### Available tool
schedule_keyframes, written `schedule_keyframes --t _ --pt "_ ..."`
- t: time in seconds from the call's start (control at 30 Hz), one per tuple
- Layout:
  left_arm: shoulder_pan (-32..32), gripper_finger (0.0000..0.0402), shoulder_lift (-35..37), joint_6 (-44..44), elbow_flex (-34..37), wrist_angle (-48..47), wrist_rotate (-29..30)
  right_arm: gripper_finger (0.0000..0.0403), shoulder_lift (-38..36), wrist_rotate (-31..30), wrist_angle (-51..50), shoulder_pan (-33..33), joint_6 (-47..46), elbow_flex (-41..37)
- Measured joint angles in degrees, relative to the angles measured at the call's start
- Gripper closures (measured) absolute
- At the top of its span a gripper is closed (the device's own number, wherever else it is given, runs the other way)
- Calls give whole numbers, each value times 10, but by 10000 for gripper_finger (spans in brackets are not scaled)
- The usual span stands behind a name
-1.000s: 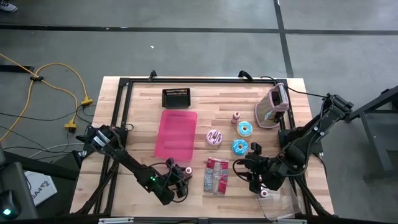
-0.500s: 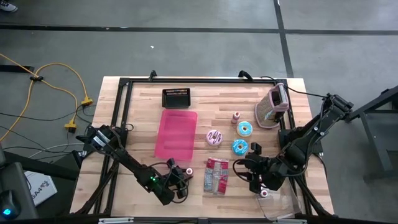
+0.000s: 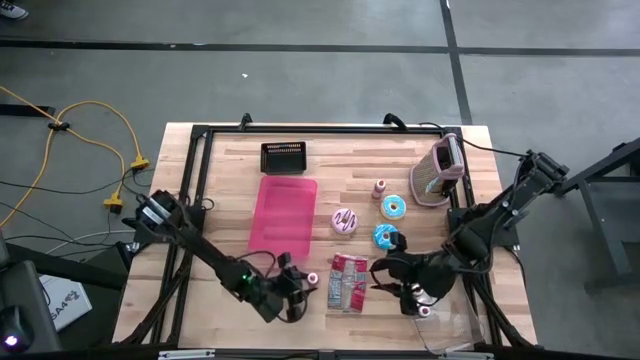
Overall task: Pick & Place Food Item
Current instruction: Put the bottom orange food coloring into the transparent bin
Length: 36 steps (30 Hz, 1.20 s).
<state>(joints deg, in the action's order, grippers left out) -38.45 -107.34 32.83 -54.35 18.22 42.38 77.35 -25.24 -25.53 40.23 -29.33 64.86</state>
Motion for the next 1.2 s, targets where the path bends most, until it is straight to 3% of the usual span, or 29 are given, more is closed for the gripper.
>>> schedule_keyframes --t 0.23,0.73,1.2 --pt "30 261 41 -70 -5 -2 -64 234 29 55 38 -44 70 0" --pt "117 261 90 -138 -7 -30 -272 234 75 124 95 -120 171 0" --pt "170 261 118 -226 -10 -75 -296 234 74 149 125 -182 204 0"
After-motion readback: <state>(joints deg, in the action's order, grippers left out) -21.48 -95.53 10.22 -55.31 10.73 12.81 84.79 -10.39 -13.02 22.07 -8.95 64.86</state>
